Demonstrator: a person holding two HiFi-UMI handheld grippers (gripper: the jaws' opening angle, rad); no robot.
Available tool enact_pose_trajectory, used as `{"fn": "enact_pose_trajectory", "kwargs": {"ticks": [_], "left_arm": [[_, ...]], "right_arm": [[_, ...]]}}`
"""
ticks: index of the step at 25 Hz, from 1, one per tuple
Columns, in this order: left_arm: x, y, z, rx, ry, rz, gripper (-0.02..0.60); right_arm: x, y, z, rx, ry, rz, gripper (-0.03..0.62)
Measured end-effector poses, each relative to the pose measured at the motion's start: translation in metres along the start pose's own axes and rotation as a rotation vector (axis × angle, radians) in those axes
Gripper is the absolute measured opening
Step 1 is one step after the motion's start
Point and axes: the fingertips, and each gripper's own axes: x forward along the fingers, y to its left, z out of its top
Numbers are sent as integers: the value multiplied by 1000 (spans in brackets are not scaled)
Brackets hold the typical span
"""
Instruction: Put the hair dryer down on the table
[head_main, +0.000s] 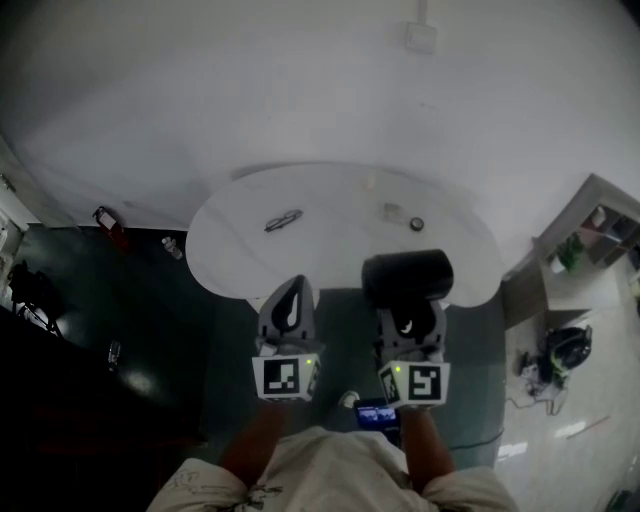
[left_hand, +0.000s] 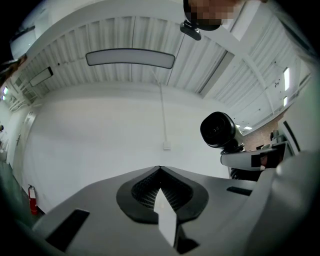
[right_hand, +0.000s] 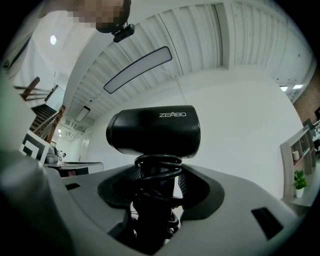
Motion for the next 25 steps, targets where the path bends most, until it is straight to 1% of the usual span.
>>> {"fn": "enact_pose_trajectory", "kwargs": {"ticks": [3,6,12,17,25], "left_arm": [[24,-8,-1,11,-7,14,-2],[44,-12,-6,22,5,28,-2],[78,-10,-18,26,19,36,-2],[109,6,-32,31,25,39,-2],[168,50,-43,27,13,38,-3]], "right_arm": [[17,-22,-5,10,6,12,241],[33,-39,-9,9,10,21,241],[68,-56,-22,34,24,26,241],[105,-61,-39,36,42,29,241],[181,-53,-66,25,78,37,241]]}}
